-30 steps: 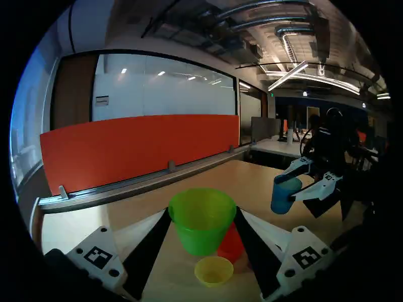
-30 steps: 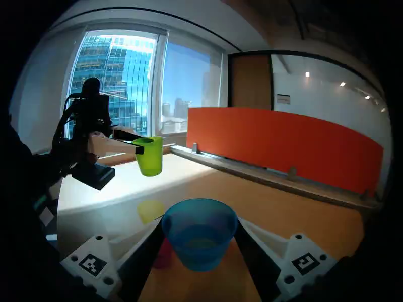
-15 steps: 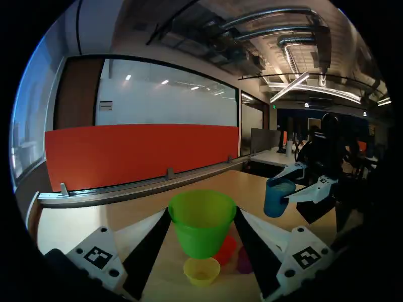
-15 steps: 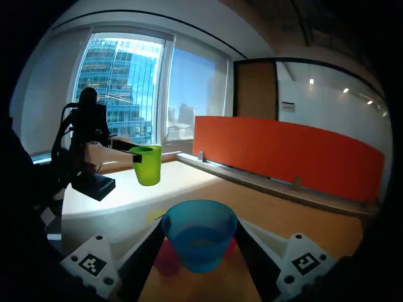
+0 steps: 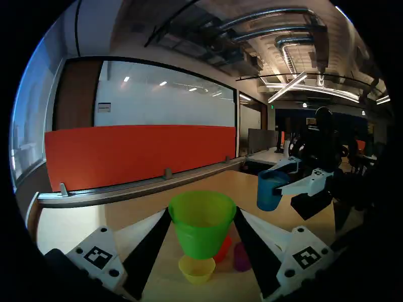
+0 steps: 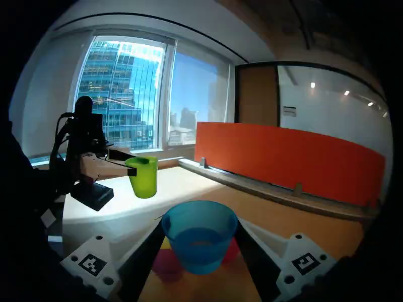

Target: Pour water

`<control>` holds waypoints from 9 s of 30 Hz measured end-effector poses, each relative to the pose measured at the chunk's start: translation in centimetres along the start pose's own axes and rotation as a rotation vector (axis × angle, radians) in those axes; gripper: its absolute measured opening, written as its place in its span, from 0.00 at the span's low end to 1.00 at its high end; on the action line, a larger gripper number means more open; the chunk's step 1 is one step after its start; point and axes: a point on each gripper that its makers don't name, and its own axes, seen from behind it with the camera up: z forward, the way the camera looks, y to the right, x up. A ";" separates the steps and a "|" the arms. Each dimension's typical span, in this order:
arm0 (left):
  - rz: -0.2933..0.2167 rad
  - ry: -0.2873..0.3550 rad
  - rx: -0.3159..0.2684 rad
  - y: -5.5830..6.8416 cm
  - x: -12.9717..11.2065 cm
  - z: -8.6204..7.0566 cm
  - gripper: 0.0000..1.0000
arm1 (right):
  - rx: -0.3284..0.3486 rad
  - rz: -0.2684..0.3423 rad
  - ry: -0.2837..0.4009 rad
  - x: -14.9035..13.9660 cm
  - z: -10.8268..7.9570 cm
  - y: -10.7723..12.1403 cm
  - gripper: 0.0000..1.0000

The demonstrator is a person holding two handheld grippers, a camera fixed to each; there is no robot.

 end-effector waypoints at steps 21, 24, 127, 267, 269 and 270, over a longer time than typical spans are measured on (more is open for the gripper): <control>0.015 0.000 -0.002 1.3 -0.3 -0.9 0.89 | 0.039 -0.062 0.041 3.6 1.9 0.6 0.92; 0.020 0.002 -0.002 1.5 -0.2 -0.9 0.89 | 0.043 -0.070 0.049 4.1 2.1 0.6 0.92; 0.031 0.037 -0.110 7.3 0.8 0.4 0.88 | 0.006 -0.995 0.150 15.6 8.1 1.4 0.92; 0.018 0.054 -0.116 6.8 0.9 0.7 0.87 | -0.110 -1.554 0.185 18.8 10.9 -2.8 0.91; 0.018 0.055 -0.117 6.8 0.9 0.6 0.88 | -0.113 -1.556 0.184 18.8 10.8 -2.7 0.91; 0.018 0.055 -0.118 6.8 0.9 0.6 0.88 | -0.113 -1.557 0.183 18.8 10.8 -2.7 0.91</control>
